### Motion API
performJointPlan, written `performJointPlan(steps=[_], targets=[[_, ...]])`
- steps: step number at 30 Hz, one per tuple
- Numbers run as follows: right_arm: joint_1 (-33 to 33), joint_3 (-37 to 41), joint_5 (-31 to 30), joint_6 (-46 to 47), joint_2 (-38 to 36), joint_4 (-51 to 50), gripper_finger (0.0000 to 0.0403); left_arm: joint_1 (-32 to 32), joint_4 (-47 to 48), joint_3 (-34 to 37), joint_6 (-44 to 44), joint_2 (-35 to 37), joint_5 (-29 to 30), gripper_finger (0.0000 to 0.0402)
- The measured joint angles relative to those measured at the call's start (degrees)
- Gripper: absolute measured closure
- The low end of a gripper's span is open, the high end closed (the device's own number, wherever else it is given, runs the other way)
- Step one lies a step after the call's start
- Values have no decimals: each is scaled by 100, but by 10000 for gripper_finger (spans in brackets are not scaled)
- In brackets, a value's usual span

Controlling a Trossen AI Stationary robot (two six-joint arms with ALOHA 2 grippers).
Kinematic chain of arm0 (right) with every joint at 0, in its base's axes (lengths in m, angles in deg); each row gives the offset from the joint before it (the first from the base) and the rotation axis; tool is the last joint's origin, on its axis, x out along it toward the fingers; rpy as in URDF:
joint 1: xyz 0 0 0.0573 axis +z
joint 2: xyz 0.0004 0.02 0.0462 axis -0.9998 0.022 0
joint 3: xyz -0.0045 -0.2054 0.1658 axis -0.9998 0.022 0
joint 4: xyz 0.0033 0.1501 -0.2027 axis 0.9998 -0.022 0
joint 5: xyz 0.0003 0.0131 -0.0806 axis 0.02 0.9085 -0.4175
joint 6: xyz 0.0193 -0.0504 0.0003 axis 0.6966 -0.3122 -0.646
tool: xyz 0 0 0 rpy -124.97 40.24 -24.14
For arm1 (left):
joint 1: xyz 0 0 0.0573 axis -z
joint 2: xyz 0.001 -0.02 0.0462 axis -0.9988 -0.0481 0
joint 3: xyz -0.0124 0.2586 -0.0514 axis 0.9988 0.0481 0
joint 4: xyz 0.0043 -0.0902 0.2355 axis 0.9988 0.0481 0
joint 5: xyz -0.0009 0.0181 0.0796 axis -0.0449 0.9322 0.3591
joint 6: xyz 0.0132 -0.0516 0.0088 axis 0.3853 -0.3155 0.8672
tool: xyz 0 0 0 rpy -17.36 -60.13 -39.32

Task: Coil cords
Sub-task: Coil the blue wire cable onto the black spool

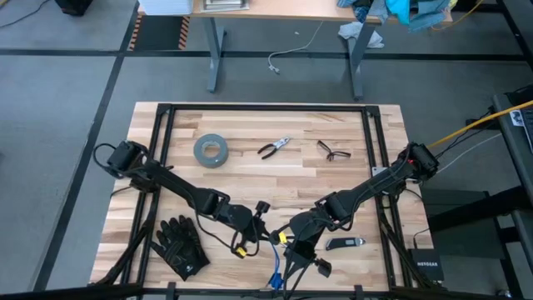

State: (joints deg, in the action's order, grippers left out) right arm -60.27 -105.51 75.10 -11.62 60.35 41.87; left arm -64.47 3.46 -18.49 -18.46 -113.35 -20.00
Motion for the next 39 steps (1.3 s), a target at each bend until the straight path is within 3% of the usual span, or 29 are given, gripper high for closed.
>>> performJointPlan(steps=[12,24,39], targets=[[0,0,-1226,-41,-157,-47,402,-82,-611,0,113,-353,-901,397],[175,-7,-3137,303,-652,-889,402,-71,-527,0,-1,-353,-1047,396],[187,-8,-3785,785,-733,-1829,402,-81,467,-2,-490,71,-812,396]])
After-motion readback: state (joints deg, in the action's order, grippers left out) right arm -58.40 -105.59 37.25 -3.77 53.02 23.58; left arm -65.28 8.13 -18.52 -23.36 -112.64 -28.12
